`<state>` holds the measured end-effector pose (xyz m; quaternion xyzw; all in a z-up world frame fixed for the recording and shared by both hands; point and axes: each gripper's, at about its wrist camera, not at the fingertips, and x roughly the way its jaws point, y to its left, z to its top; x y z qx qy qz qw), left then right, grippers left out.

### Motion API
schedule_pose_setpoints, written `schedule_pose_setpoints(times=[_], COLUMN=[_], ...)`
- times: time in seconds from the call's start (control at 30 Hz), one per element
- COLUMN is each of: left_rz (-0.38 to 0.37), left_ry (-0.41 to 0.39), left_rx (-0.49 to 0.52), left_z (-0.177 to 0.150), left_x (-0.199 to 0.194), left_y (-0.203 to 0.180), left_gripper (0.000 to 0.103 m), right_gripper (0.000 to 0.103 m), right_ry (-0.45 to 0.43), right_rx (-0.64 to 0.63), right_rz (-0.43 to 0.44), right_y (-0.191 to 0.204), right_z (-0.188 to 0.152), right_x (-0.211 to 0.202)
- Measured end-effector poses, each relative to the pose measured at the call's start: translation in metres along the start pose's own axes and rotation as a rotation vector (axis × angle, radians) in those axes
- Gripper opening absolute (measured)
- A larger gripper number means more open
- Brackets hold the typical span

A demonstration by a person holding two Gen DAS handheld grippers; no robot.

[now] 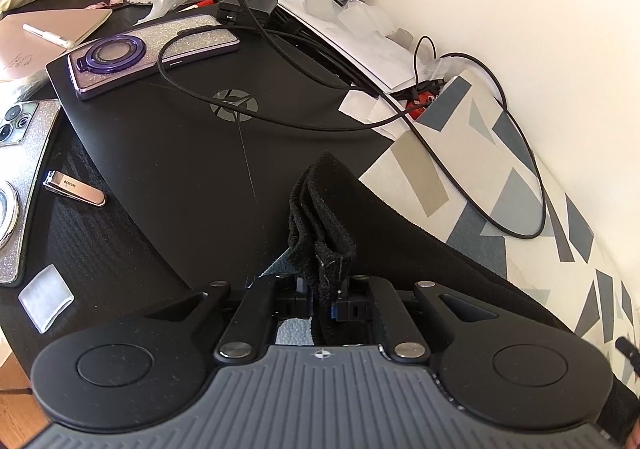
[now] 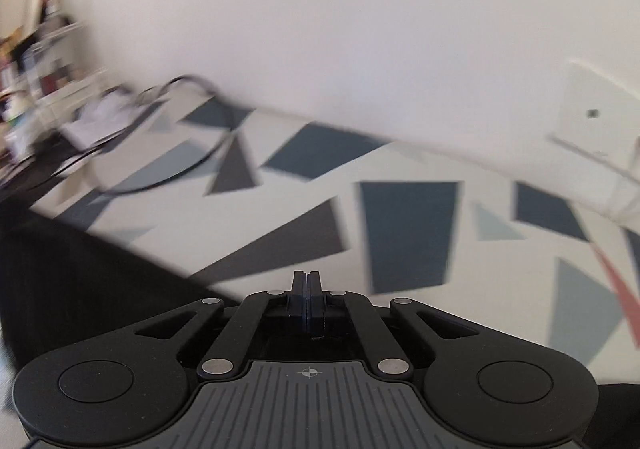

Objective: Fold clothes

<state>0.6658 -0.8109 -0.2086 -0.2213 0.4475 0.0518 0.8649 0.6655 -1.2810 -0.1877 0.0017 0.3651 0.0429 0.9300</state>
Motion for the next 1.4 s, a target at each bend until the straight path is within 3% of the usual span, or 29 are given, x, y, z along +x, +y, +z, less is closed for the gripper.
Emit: schedule_pose_setpoints(times=[0.03,0.1,0.13,0.17,0.23,0.37,0.43,0.47,0.57,1.07,1.3,1.4], left_rz=[0.000,0.000,-0.002,-0.003,-0.004,0.017,0.040,0.055,0.081,0.053,0.043,0.038], left_ry=[0.001,0.003,0.002,0.002,0.002,0.021,0.032,0.035,0.041,0.056,0.051,0.050], left_rx=[0.000,0.000,-0.003,-0.005,-0.007,0.013,0.047,0.080,0.144,0.146,0.147,0.146], left_z=[0.000,0.000,0.000,0.000,0.000,0.003,0.005,0.005,0.004,0.007,0.006,0.006], left_x=[0.000,0.000,0.000,0.000,0.000,0.000,0.001,0.002,0.003,0.003,0.003,0.002], left_y=[0.000,0.000,0.001,0.001,0.001,-0.003,-0.009,-0.013,-0.021,-0.016,-0.015,-0.014], left_gripper=[0.008,0.008,0.008,0.008,0.008,0.008,0.008,0.008,0.008,0.008,0.008,0.009], right_gripper=[0.000,0.003,0.013,0.037,0.055,0.042,0.030,0.016,0.004,0.001,0.000,0.000], right_ry=[0.001,0.036,0.048,0.050,0.040,0.137,0.136,0.124,0.100,0.015,0.034,0.041], right_rx=[0.004,-0.006,-0.027,-0.065,-0.143,-0.217,-0.208,-0.180,-0.104,0.013,-0.024,0.014], right_rz=[-0.018,0.093,0.152,0.191,0.211,0.234,0.217,0.209,0.187,0.132,-0.037,-0.123], right_y=[-0.002,-0.002,0.003,0.010,0.025,0.044,0.050,0.049,0.052,0.043,0.060,0.057], right_z=[0.001,0.002,0.002,0.000,-0.006,-0.020,-0.028,-0.030,-0.031,-0.018,-0.016,-0.017], right_x=[0.001,-0.001,-0.004,-0.009,-0.016,-0.006,-0.002,-0.001,-0.005,-0.013,0.013,0.019])
